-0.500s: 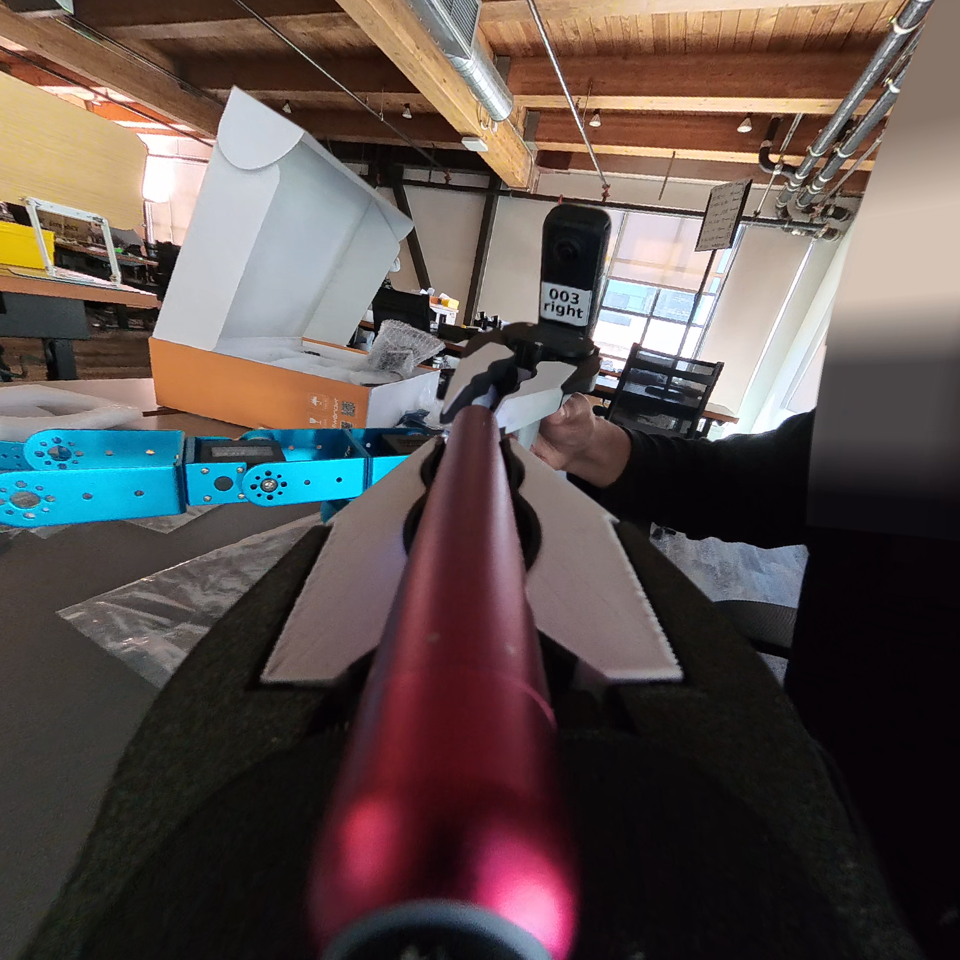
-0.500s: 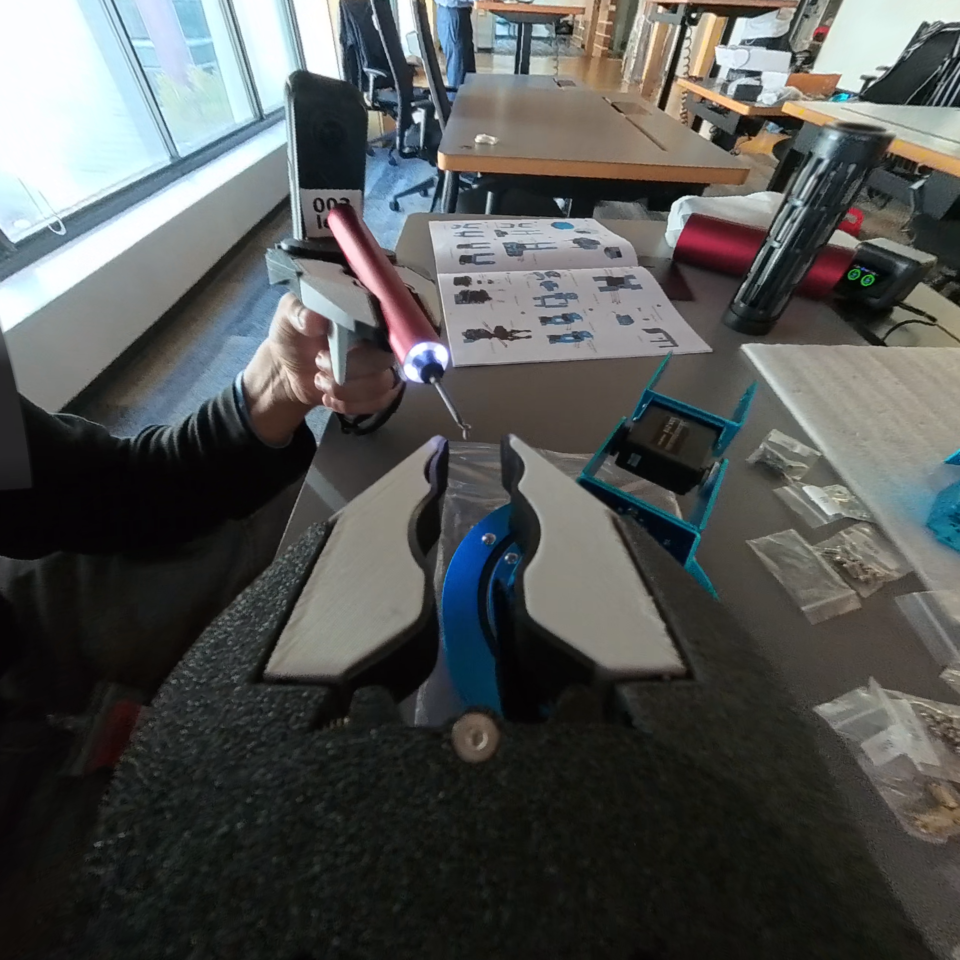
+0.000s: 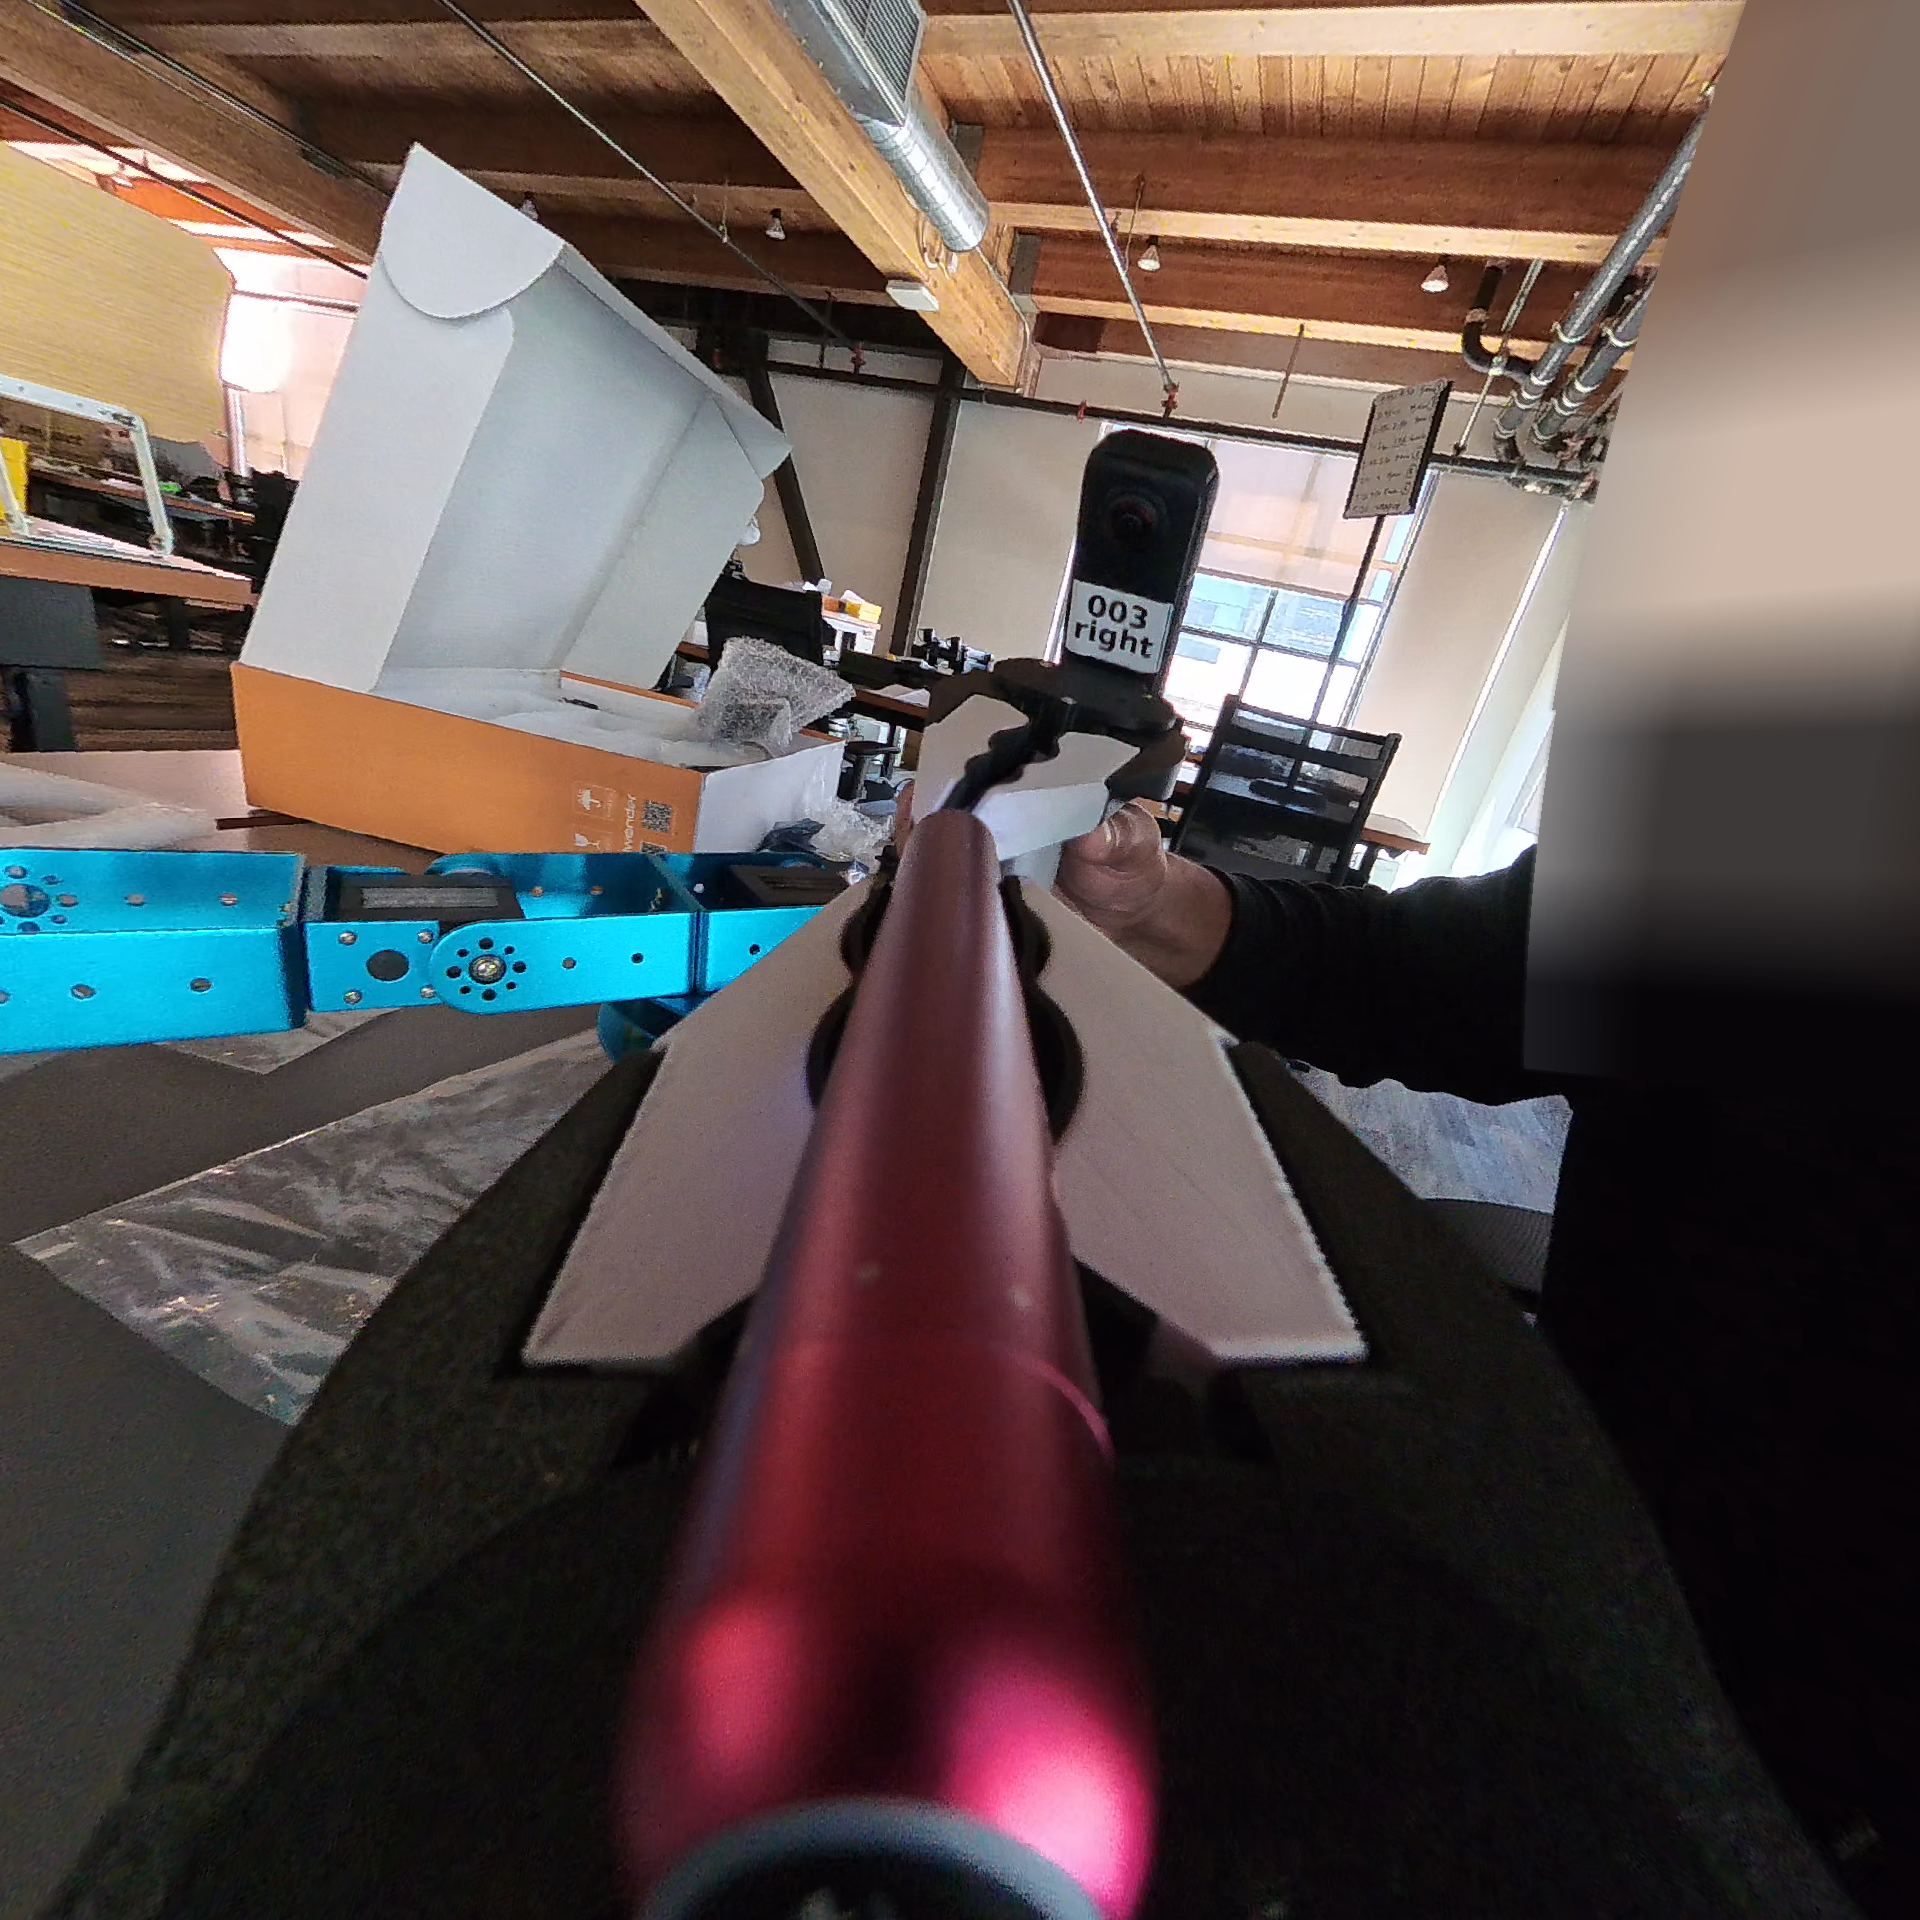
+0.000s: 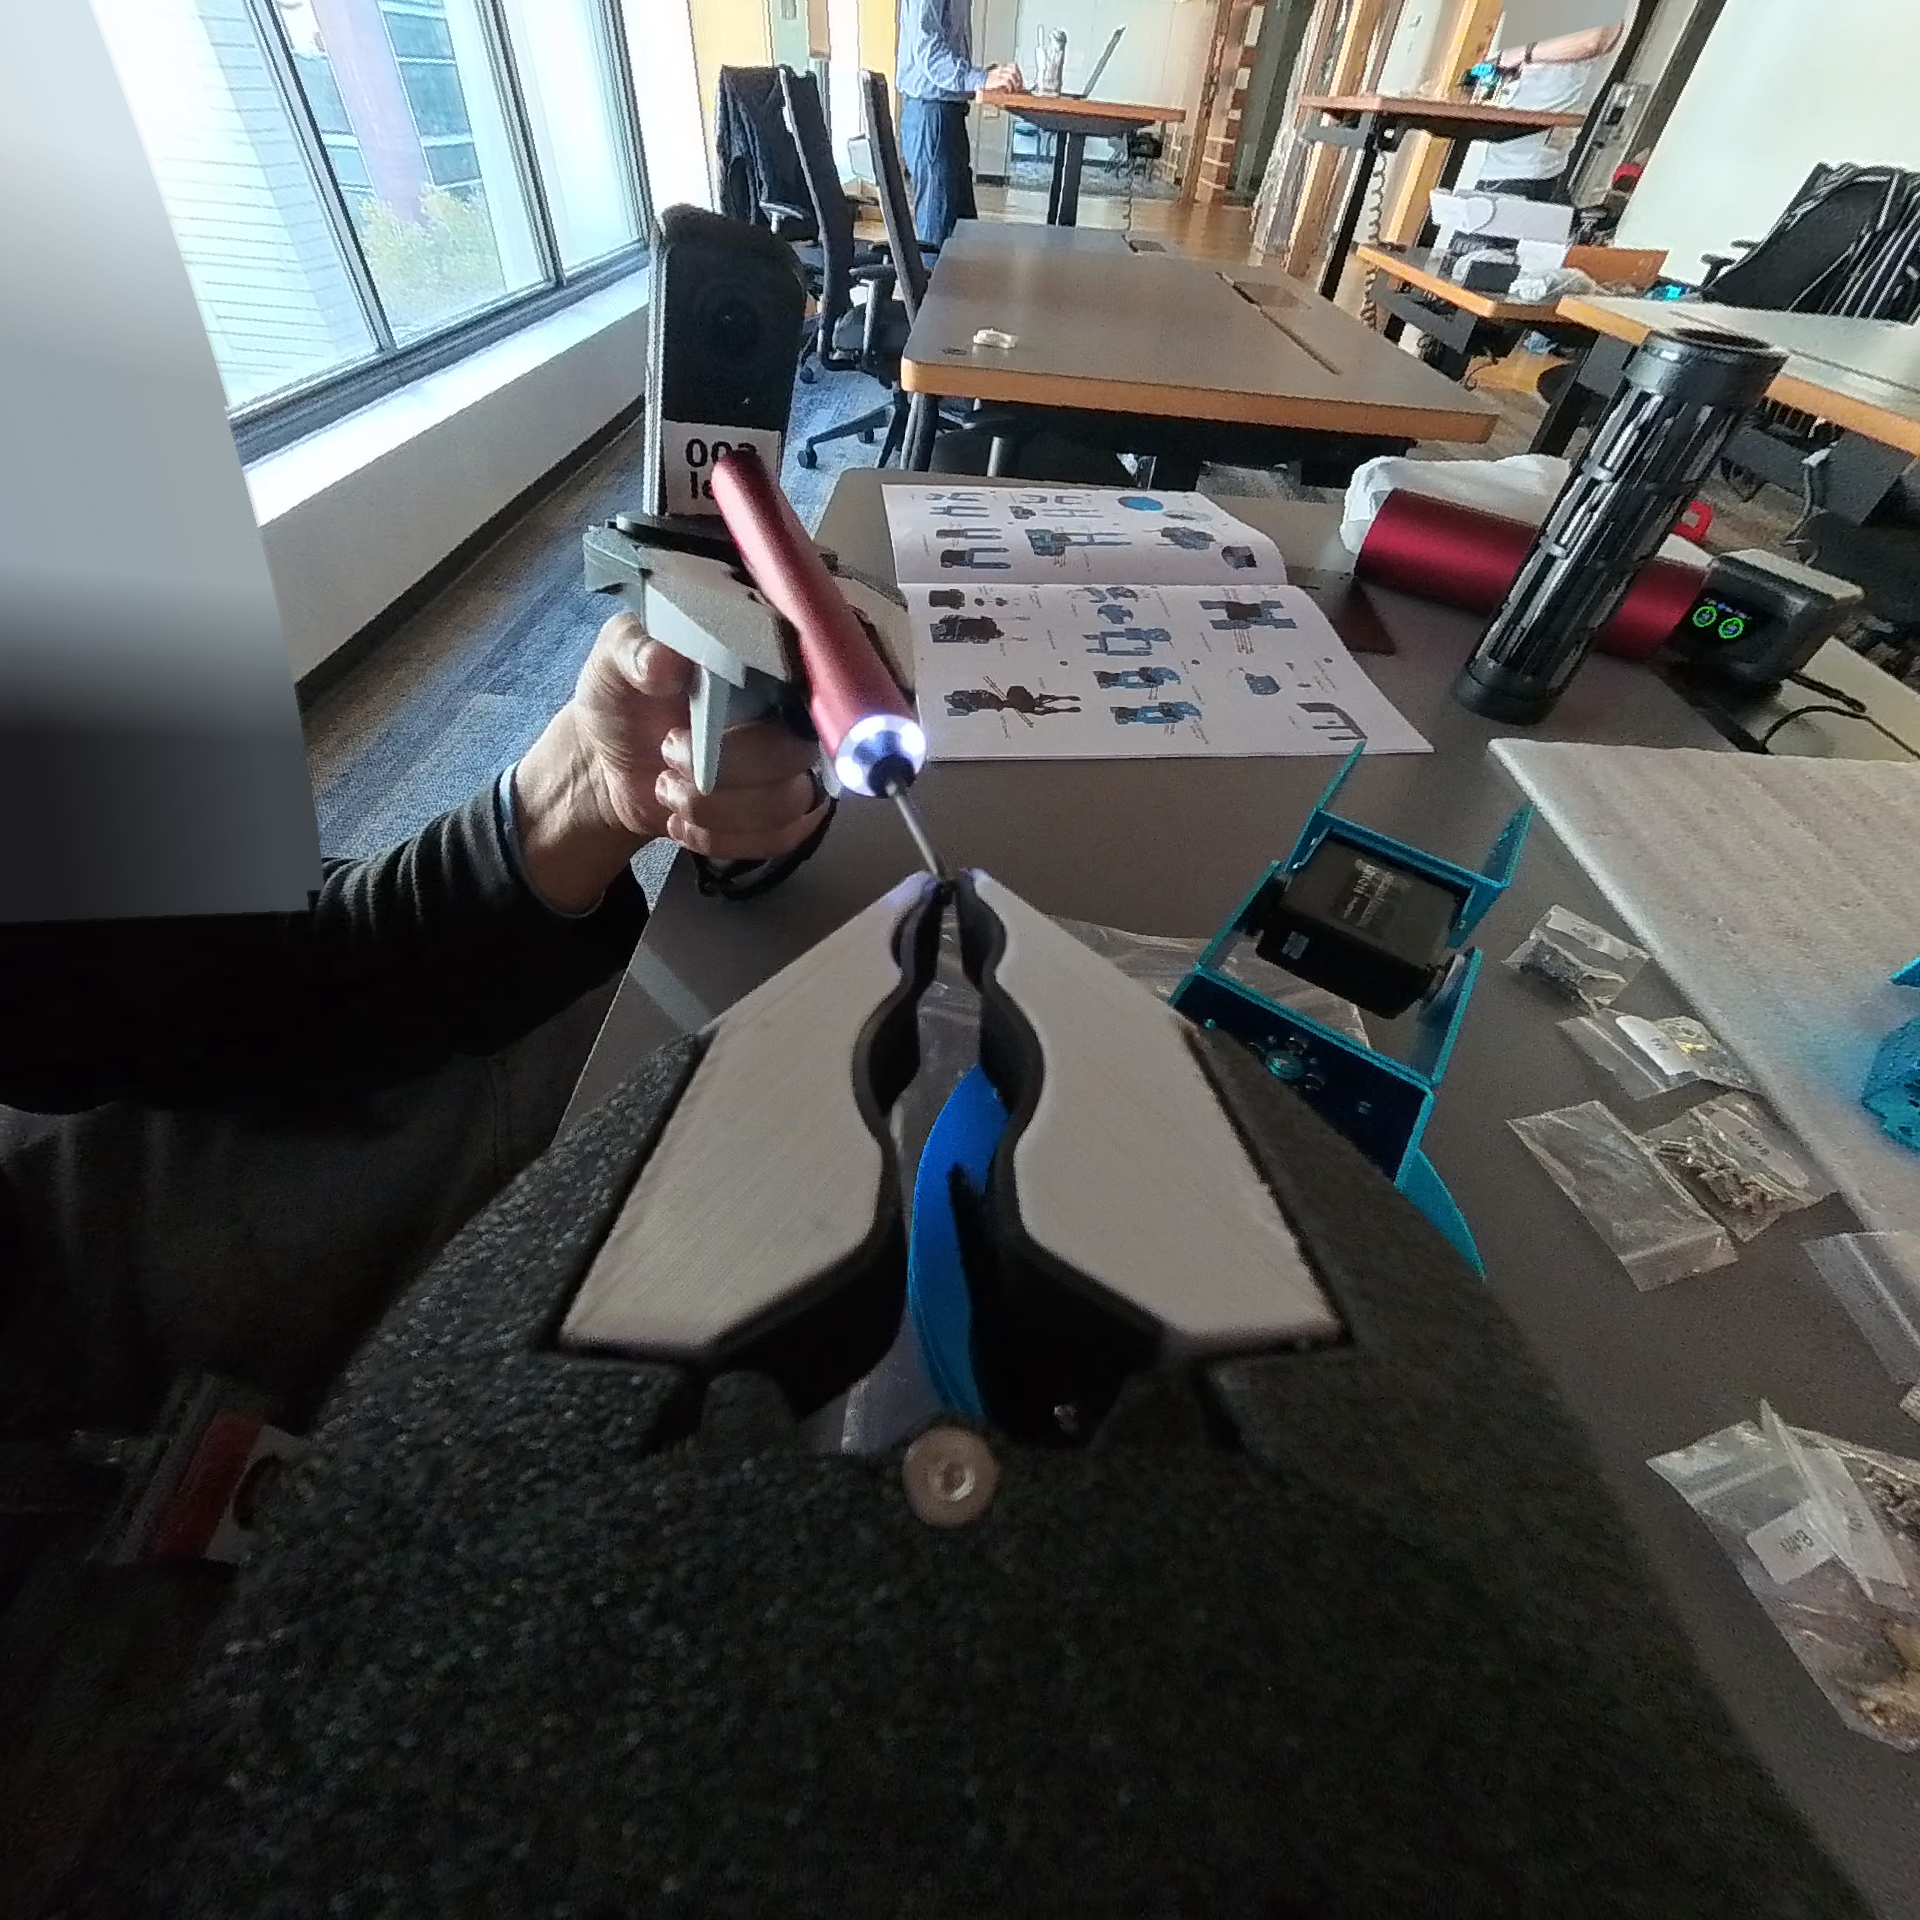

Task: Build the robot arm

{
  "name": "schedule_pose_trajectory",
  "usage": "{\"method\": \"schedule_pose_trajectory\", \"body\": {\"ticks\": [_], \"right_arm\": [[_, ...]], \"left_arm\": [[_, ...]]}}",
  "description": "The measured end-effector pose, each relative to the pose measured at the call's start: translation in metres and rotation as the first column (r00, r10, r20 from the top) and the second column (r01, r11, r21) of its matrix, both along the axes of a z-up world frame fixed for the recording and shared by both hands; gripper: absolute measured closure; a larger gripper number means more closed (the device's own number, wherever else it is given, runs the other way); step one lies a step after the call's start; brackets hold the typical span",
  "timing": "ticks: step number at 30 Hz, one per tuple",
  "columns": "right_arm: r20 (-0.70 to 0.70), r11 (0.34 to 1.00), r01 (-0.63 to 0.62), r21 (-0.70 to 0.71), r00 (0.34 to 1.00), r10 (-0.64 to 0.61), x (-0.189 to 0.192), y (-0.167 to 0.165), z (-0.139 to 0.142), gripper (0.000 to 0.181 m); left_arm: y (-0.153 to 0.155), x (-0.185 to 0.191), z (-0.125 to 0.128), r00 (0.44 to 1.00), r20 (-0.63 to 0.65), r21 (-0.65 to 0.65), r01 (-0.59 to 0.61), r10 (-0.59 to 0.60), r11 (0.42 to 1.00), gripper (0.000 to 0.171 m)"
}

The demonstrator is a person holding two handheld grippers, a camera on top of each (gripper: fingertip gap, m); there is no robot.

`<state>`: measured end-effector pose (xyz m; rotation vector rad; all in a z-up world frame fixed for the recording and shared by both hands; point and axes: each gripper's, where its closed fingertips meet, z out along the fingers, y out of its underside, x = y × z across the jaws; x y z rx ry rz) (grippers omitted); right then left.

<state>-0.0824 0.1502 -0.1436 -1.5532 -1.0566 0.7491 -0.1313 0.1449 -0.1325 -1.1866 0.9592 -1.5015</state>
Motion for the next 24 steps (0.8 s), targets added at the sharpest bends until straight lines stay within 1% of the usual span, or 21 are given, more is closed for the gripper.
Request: {"method": "schedule_pose_trajectory", "body": {"ticks": [4, 6, 8, 12, 16, 20, 24], "right_arm": [[0.034, 1.0, 0.012, 0.017, 0.999, -0.013, 0.002, 0.002, -0.005, 0.179], [0.065, 0.997, 0.042, 0.063, 0.997, -0.046, 0.006, 0.006, -0.007, 0.179], [0.125, 0.987, 0.081, 0.137, 0.987, -0.098, 0.01, 0.01, -0.01, 0.18], [0.271, 0.92, 0.146, 0.363, 0.928, -0.254, 0.018, 0.02, -0.014, 0.18], [0.351, 0.825, 0.135, 0.548, 0.858, -0.374, 0.02, 0.022, -0.013, 0.18], [0.388, 0.768, 0.1, 0.632, 0.817, -0.426, 0.019, 0.02, -0.013, 0.18], [0.418, 0.747, 0.072, 0.661, 0.792, -0.446, 0.017, 0.019, -0.016, 0.179]], "left_arm": [[0.001, -0.001, -0.001, 1.0, -0.004, -0.002, -0.005, 0.005, 1.0, 0.152], [0.002, -0.002, 0.0, 1.0, 0.004, -0.007, -0.01, 0.01, 1.0, 0.152], [0.003, -0.003, 0.0, 1.0, -0.007, -0.001, -0.03, 0.03, 1.0, 0.152], [0.006, 0.0, -0.004, 0.992, -0.069, 0.043, -0.102, 0.105, 0.994, 0.152], [0.006, 0.004, -0.008, 0.983, -0.115, 0.058, -0.137, 0.143, 0.989, 0.151], [0.002, 0.006, -0.006, 0.984, -0.112, 0.054, -0.132, 0.138, 0.99, 0.151], [0.003, 0.01, -0.01, 0.973, -0.151, 0.081, -0.163, 0.173, 0.983, 0.151]]}}
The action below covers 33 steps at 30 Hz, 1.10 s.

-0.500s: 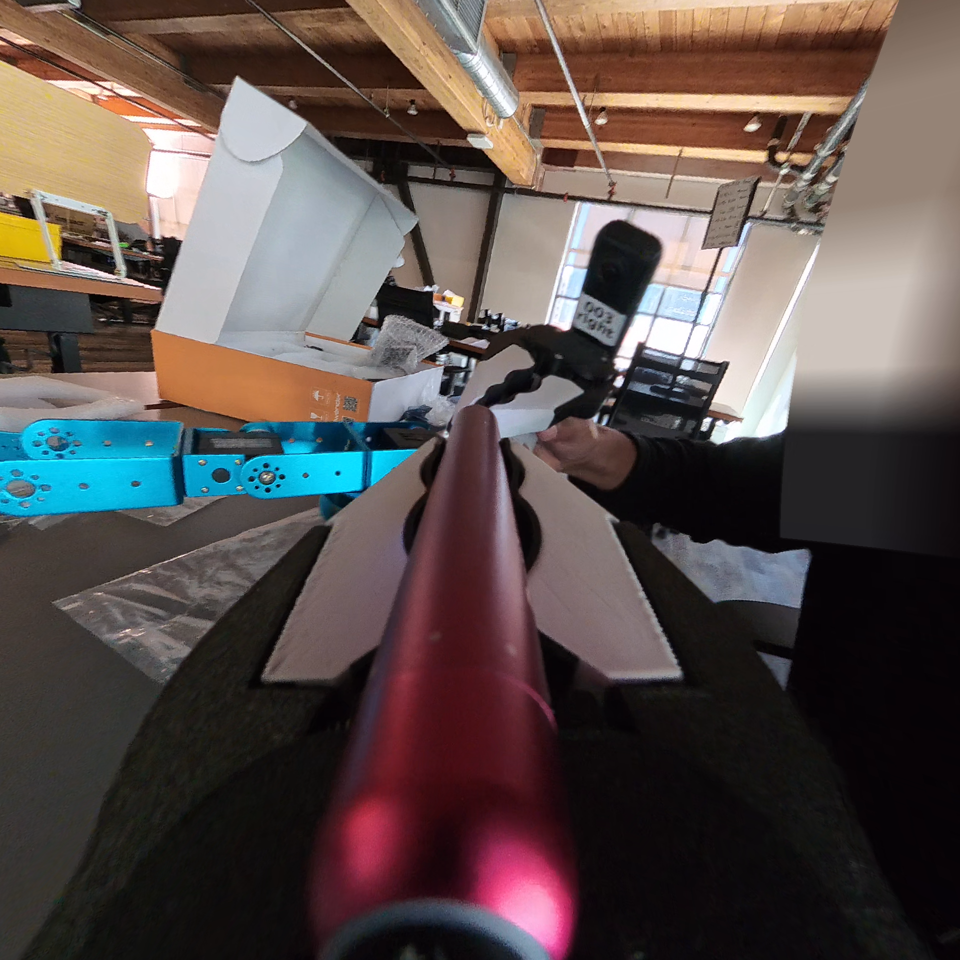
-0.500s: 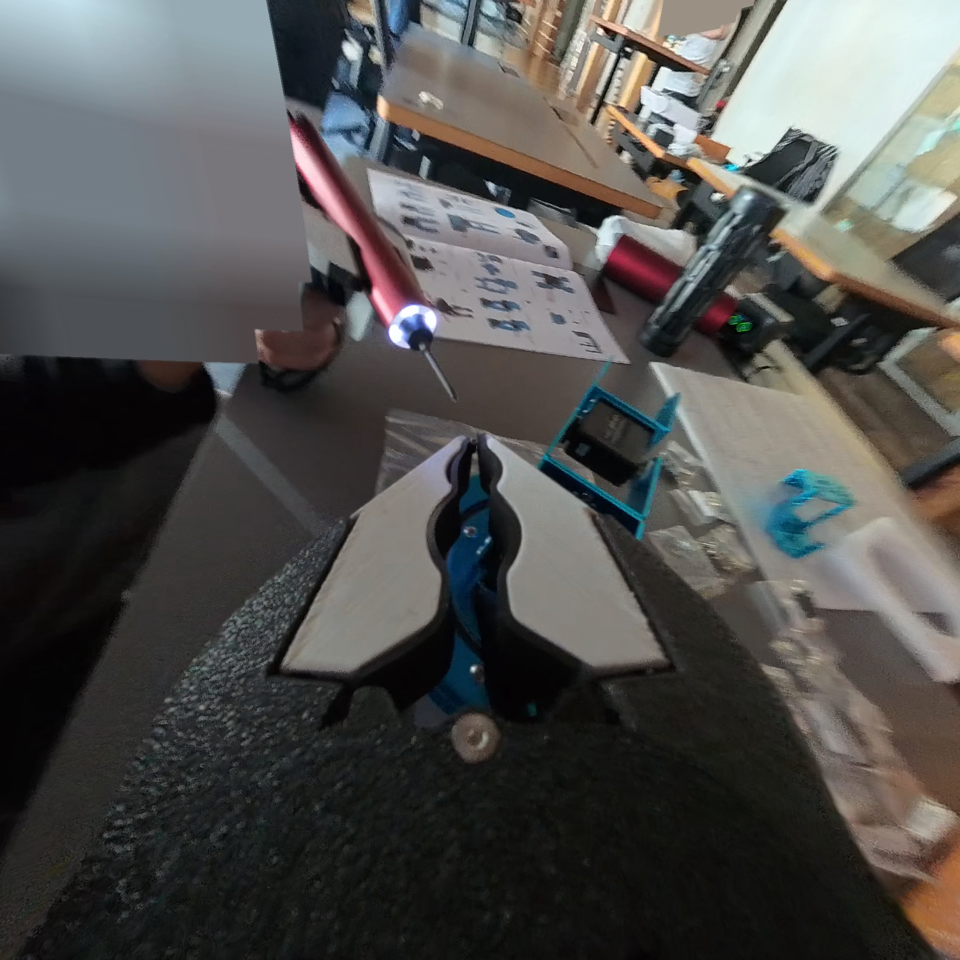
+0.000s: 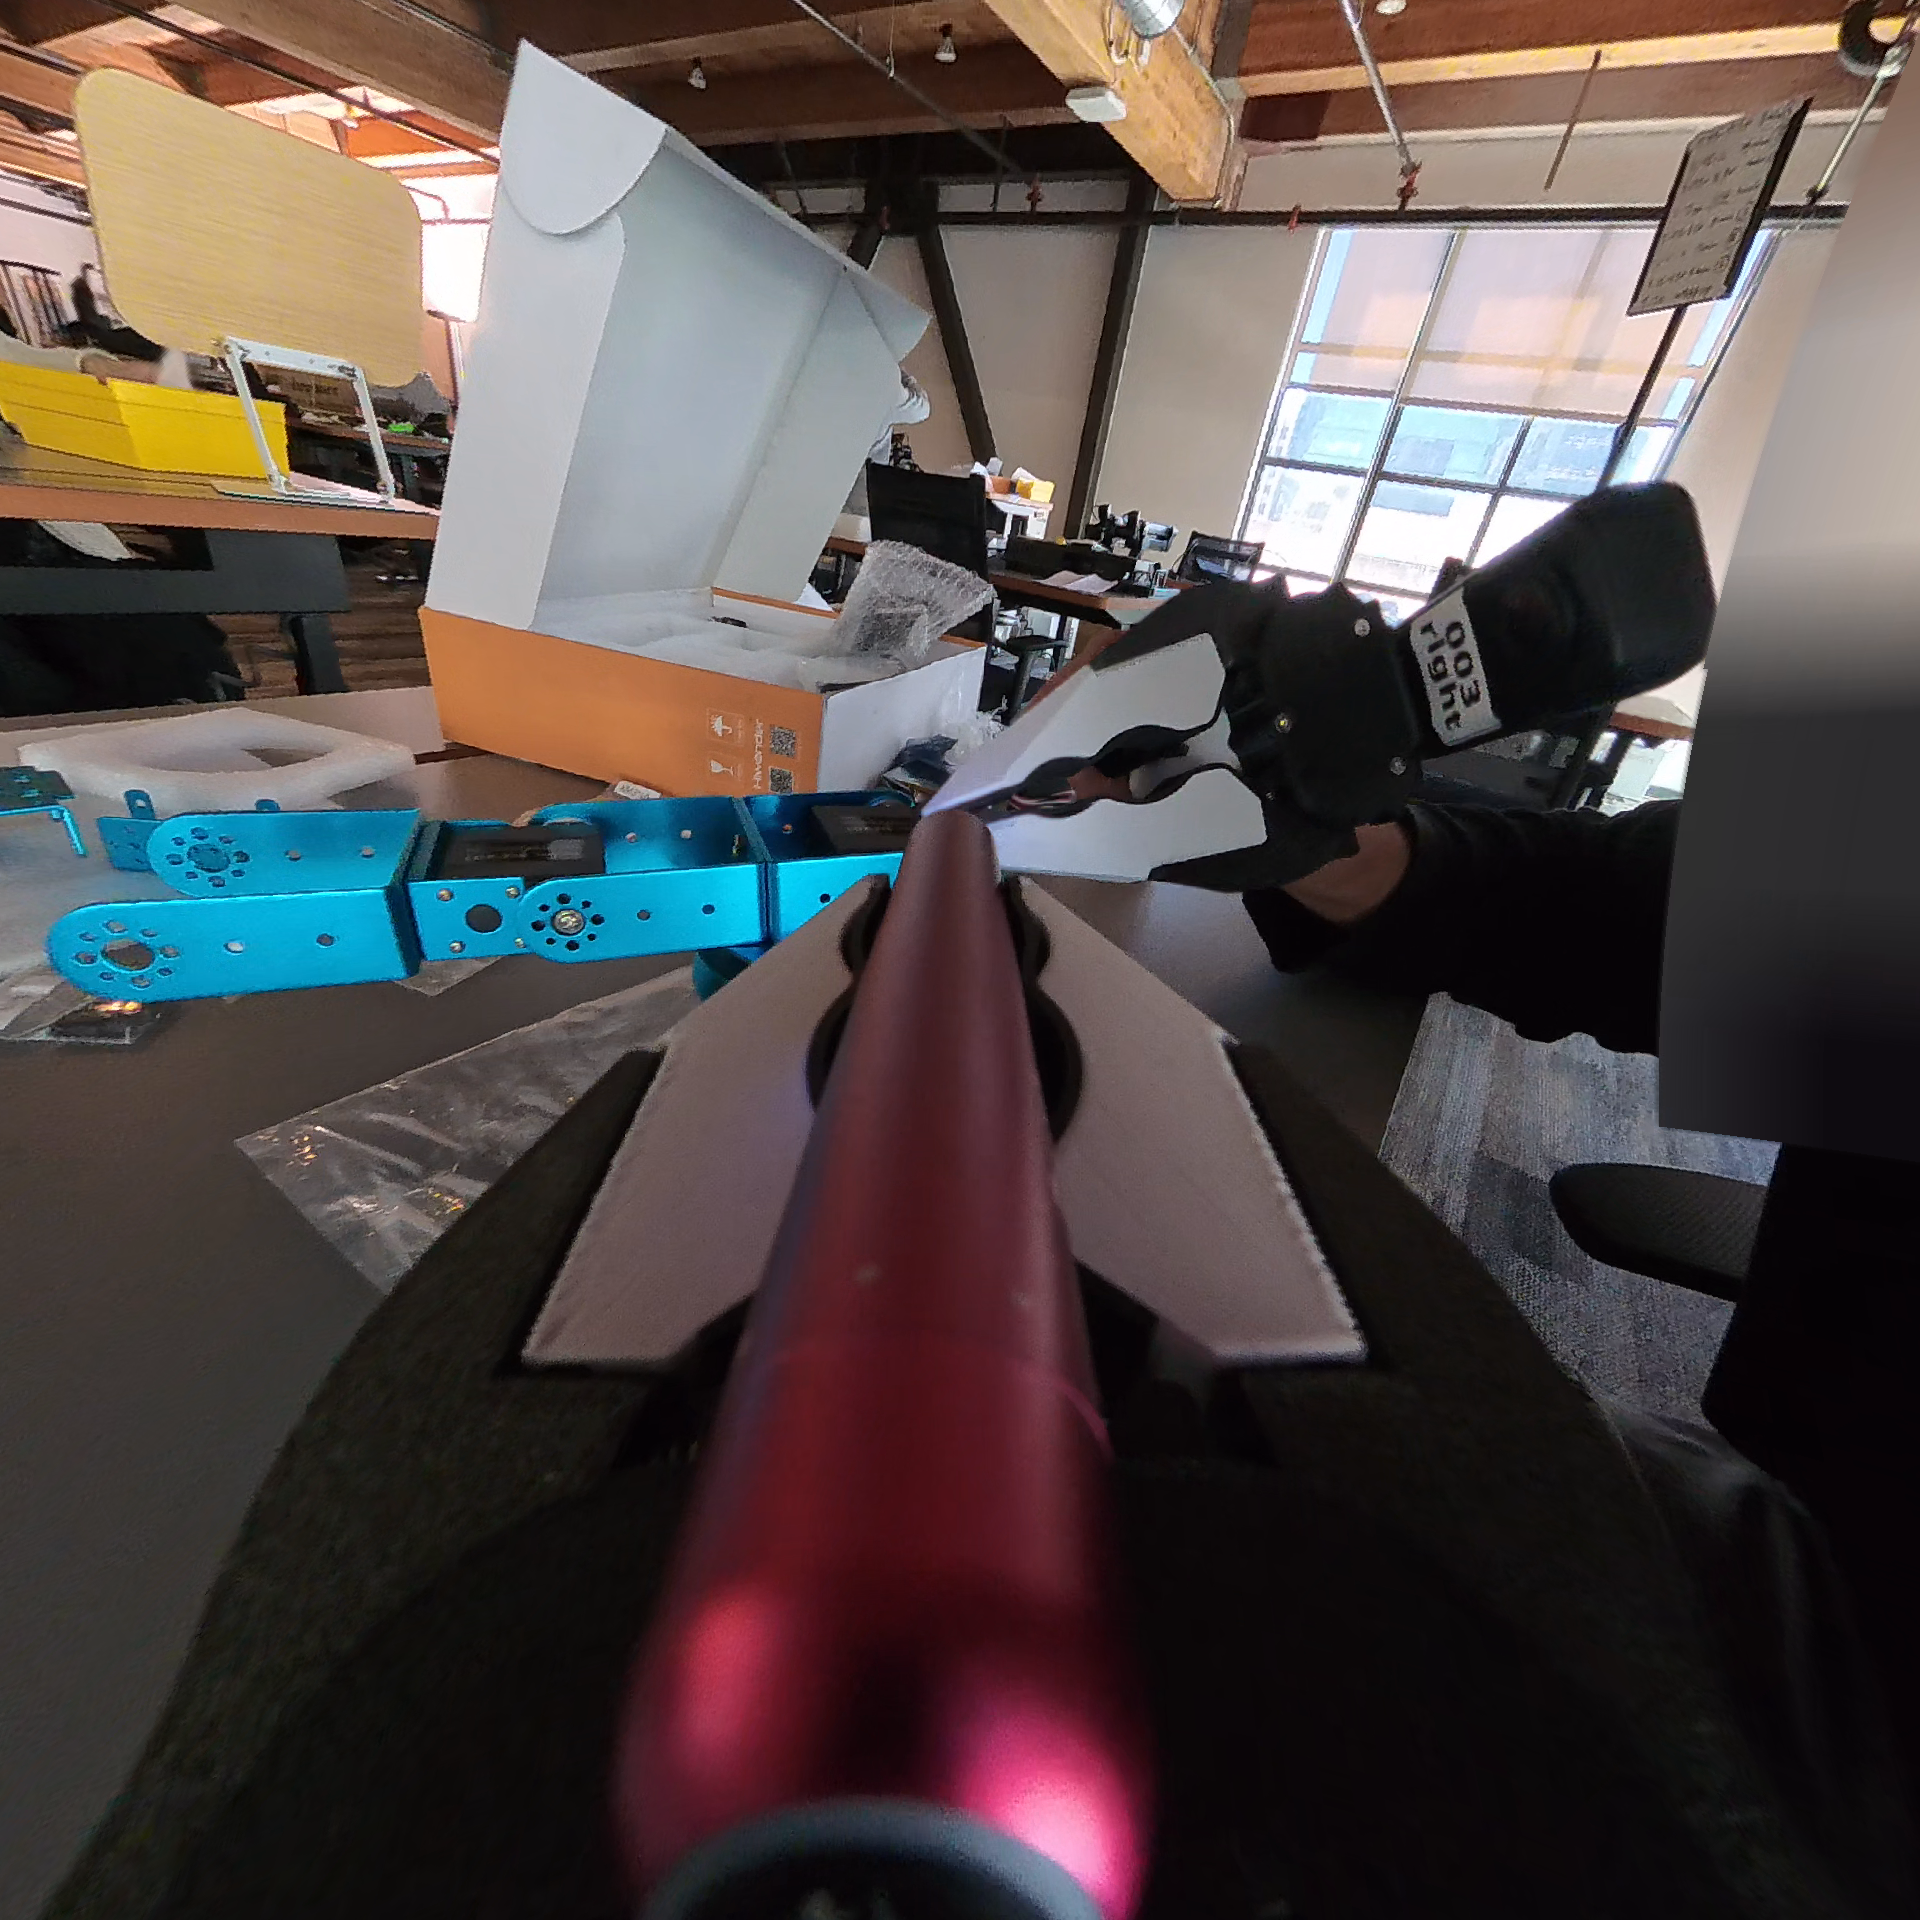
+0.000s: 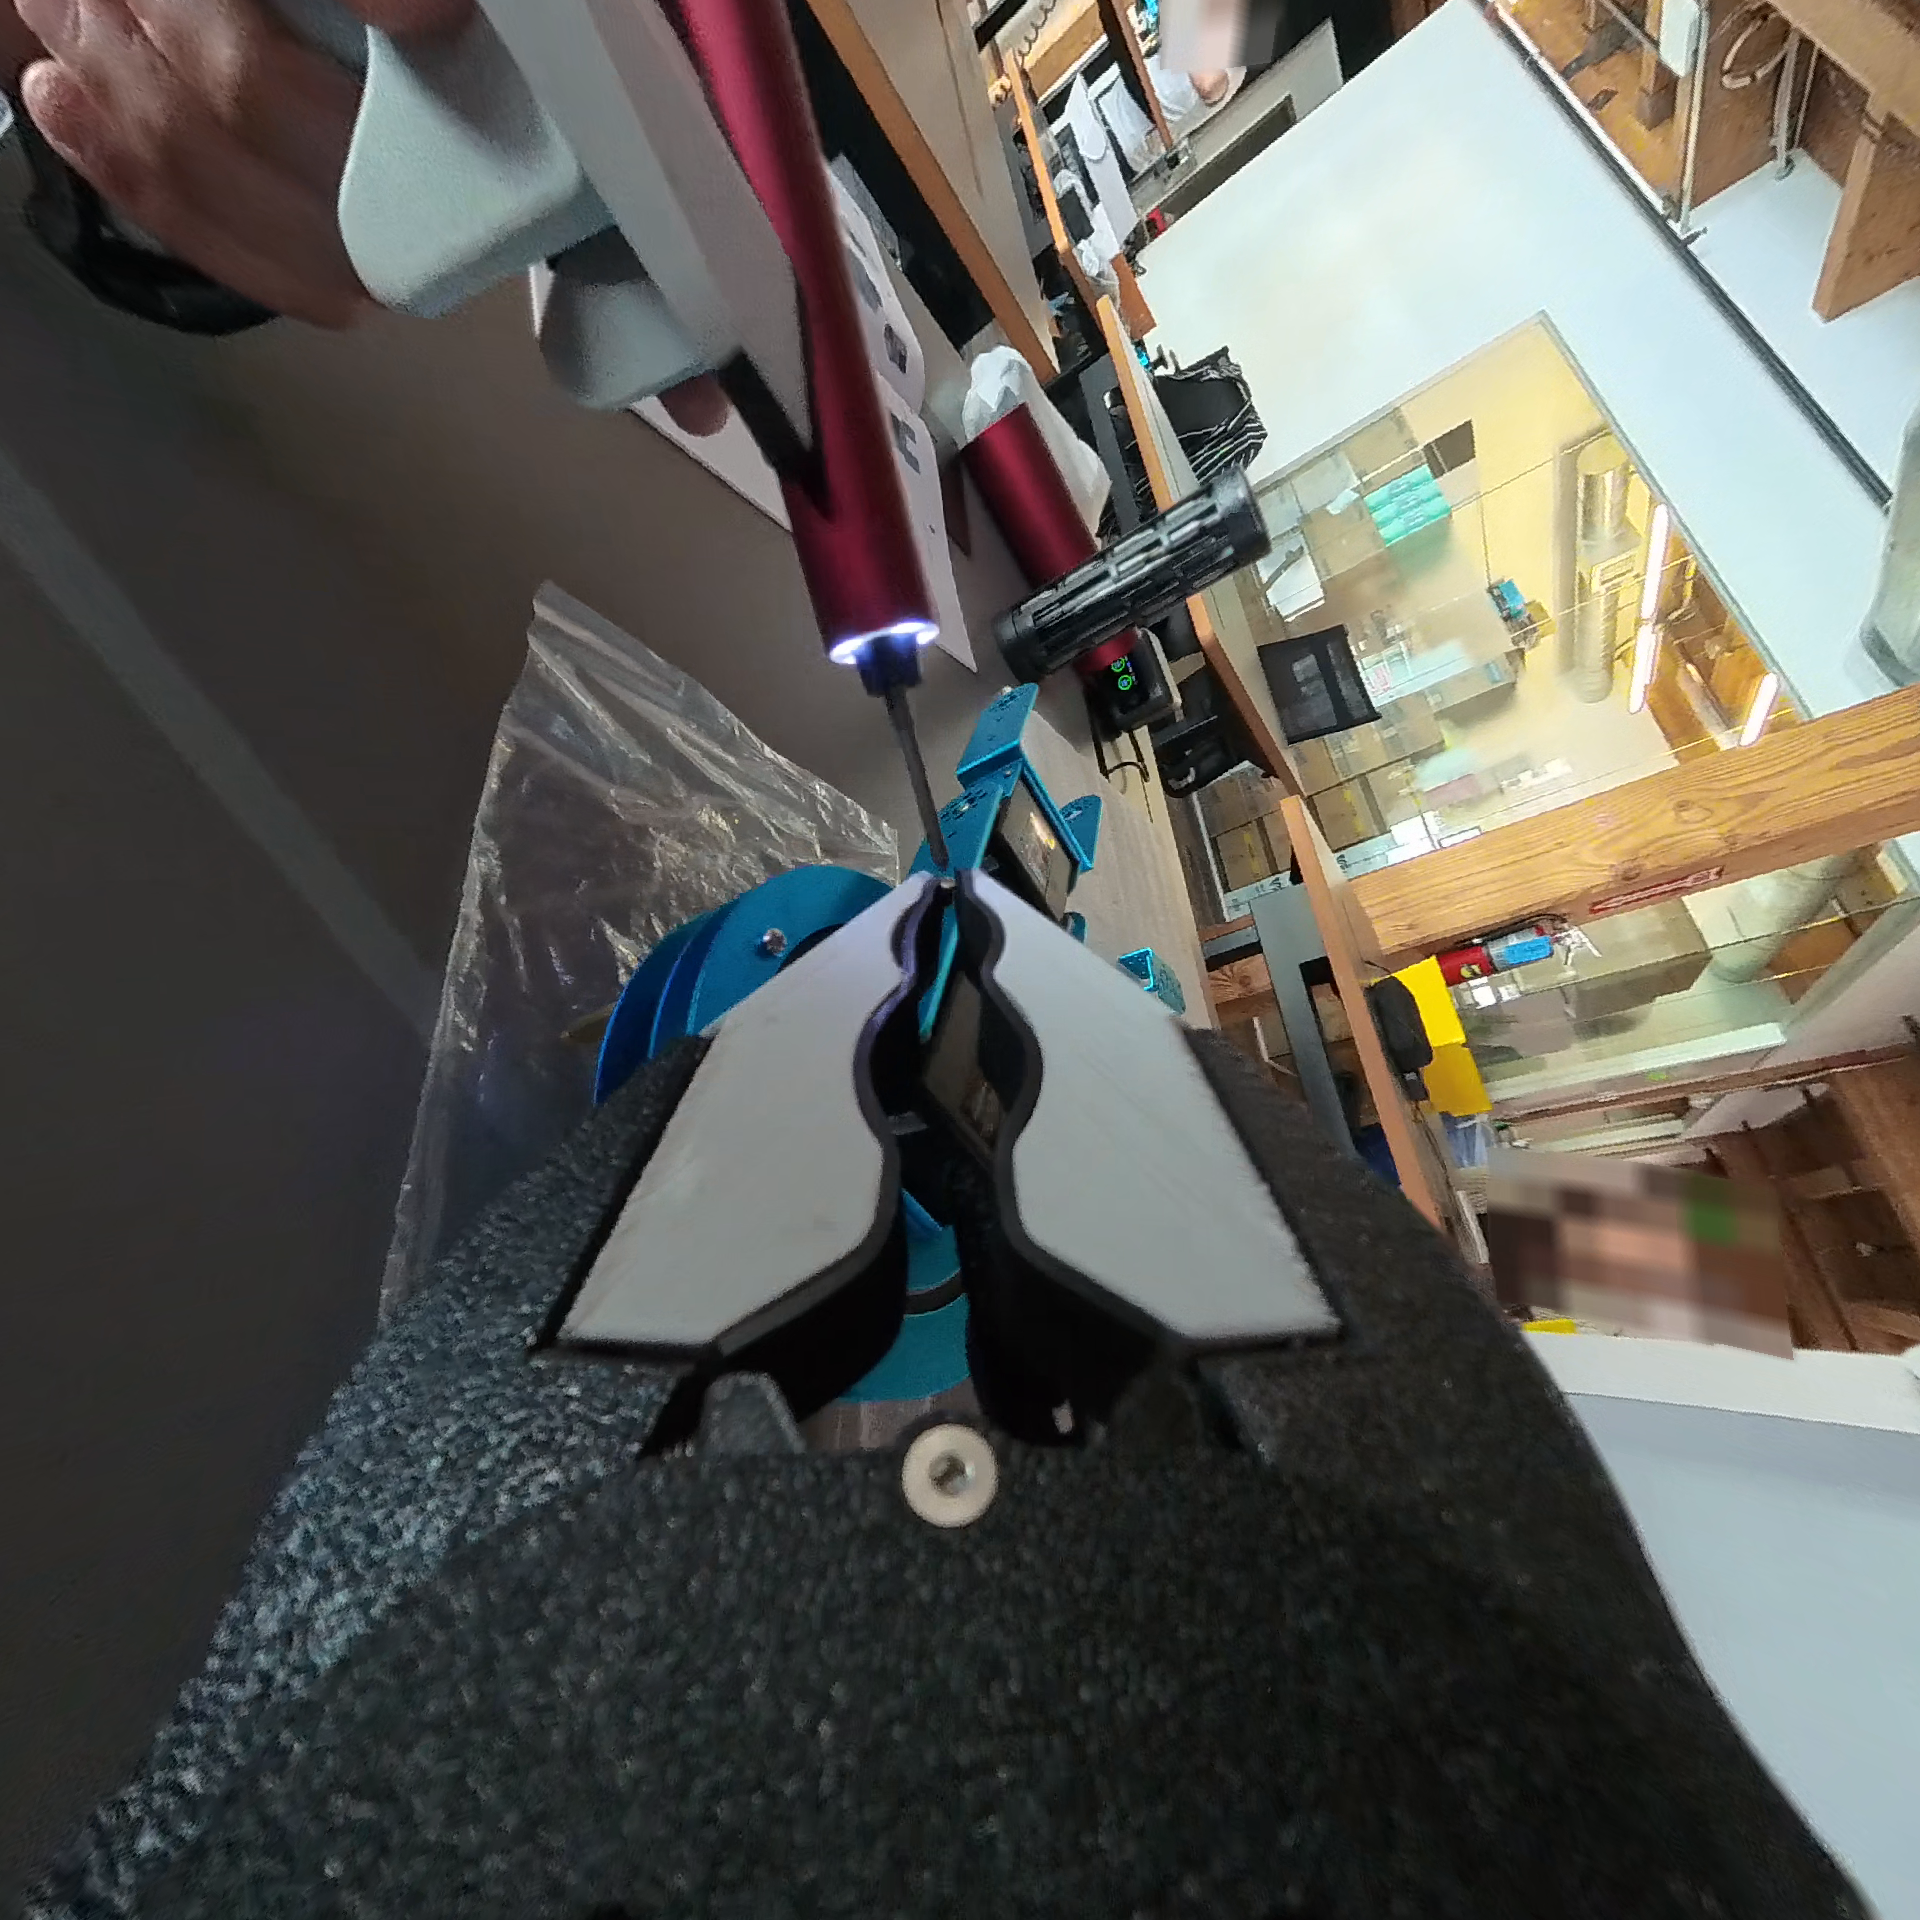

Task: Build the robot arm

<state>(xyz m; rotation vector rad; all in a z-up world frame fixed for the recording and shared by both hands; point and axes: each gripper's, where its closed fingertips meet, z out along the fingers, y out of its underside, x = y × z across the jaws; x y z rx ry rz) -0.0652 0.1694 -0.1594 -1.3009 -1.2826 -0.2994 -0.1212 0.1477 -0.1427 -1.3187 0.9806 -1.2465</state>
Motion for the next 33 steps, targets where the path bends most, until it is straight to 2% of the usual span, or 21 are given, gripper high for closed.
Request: {"method": "schedule_pose_trajectory", "body": {"ticks": [33], "right_arm": [[0.071, 1.0, 0.001, 0.013, 0.997, -0.001, -0.004, 0.001, -0.013, 0.18]], "left_arm": [[-0.002, 0.002, -0.008, 0.998, -0.063, 0.004, -0.004, 0.004, 1.0, 0.151]]}}
